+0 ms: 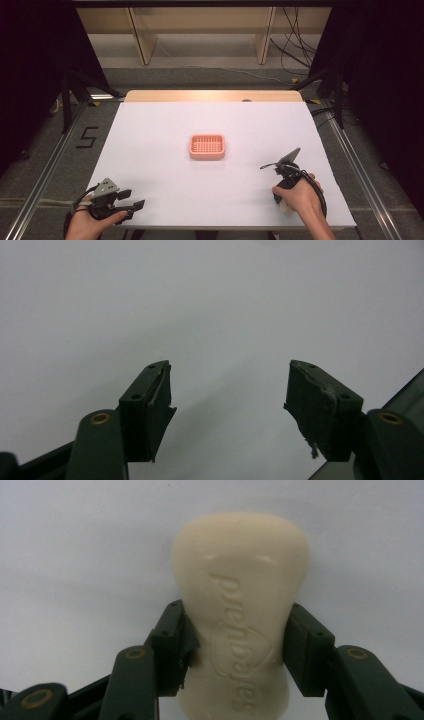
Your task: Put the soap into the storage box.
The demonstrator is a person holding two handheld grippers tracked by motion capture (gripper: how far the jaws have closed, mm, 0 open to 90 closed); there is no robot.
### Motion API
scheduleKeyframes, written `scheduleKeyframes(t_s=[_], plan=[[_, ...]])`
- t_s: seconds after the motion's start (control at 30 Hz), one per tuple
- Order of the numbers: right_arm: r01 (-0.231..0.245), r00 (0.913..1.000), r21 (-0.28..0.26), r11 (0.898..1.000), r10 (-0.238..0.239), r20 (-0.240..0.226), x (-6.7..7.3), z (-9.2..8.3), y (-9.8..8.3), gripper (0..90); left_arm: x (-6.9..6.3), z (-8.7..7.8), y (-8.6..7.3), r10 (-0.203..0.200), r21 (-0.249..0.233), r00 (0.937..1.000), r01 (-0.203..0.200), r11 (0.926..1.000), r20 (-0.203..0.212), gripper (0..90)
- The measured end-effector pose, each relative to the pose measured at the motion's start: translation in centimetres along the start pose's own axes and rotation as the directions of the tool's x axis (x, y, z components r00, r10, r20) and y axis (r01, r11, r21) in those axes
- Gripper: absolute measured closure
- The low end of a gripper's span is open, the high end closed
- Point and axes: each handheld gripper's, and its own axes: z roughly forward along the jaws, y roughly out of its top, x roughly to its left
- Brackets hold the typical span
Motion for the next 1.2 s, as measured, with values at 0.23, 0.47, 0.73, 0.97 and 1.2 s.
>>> scheduleKeyframes(t_s=[0.23,0.47,0.73,0.97,1.2], plan=[[0.041,0.9990,-0.007,0.999,-0.041,-0.020,-0.3,-0.1,-0.2,50.4,0.1,0.0,0.0,0.010,0.010,1.0000,-0.010,0.9999,0.001,34.3],[0.085,0.9961,-0.018,0.996,-0.085,-0.021,-0.5,-0.3,-0.3,50.4,0.1,0.0,0.0,0.011,0.011,0.9999,-0.011,0.9999,-0.001,34.4],[0.142,0.9897,-0.017,0.990,-0.142,-0.019,-0.3,-0.9,-0.1,50.4,0.1,0.1,0.0,0.010,0.003,0.9999,-0.010,0.9999,-0.004,34.5],[0.204,0.9789,-0.025,0.979,-0.204,-0.002,0.0,-1.1,0.1,50.4,0.1,0.0,0.0,0.012,0.004,0.9999,-0.011,0.9999,-0.004,34.5],[0.256,0.9666,-0.034,0.966,-0.256,-0.002,0.0,-1.4,0.3,50.4,0.1,0.0,-0.1,0.014,0.006,0.9999,-0.014,0.9999,-0.005,34.5]])
